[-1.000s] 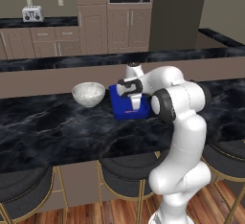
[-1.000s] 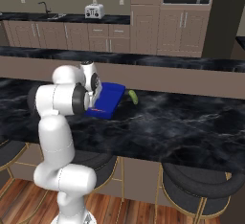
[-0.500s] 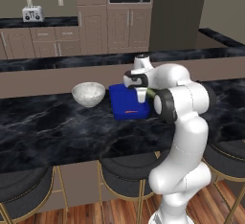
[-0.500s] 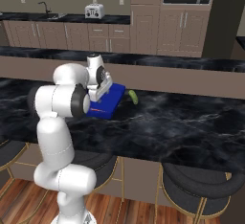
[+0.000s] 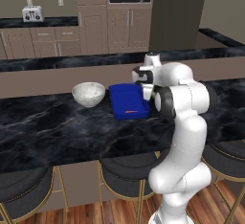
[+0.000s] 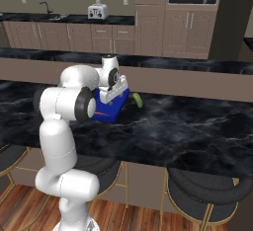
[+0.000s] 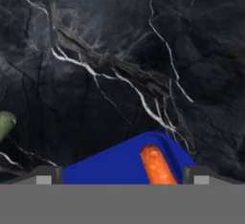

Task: Place the two vegetables and bowl onto the tray for setting up a vegetable dip station.

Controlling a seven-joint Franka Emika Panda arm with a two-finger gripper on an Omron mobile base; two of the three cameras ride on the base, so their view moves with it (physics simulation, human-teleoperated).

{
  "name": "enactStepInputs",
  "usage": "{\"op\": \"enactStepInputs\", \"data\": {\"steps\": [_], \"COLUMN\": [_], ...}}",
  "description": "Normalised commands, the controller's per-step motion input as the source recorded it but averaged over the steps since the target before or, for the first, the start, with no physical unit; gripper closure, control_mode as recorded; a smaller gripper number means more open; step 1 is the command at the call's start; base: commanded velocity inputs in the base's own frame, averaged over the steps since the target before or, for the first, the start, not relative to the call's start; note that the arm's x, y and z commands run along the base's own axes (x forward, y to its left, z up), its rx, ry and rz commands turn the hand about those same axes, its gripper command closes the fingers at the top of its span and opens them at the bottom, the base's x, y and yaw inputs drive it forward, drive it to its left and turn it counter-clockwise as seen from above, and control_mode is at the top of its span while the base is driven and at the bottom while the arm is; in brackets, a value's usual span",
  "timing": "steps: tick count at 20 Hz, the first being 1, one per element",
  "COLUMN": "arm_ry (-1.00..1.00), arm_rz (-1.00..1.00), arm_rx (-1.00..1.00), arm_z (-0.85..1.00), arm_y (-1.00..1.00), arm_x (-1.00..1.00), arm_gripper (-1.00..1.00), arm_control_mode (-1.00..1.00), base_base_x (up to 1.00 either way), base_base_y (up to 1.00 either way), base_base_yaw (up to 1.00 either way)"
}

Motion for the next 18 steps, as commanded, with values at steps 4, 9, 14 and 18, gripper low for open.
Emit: {"op": "enactStepInputs", "data": {"steps": [4,9,14,18], "arm_ry": [0.00,0.00,0.00,0.00], "arm_rz": [-0.11,-0.05,-0.05,-0.03], "arm_rx": [0.06,0.04,0.02,0.00], "arm_z": [0.04,0.00,0.00,0.00], "arm_y": [-0.45,-0.39,-0.28,-0.20], "arm_x": [0.19,0.36,0.40,0.45], "arm_gripper": [-1.00,-1.00,-1.00,-1.00], "arm_control_mode": [-1.00,-1.00,-1.00,-1.00], "base_base_x": [0.00,0.00,0.00,0.00], "base_base_y": [0.00,0.00,0.00,0.00], "base_base_yaw": [0.00,0.00,0.00,0.00]}}
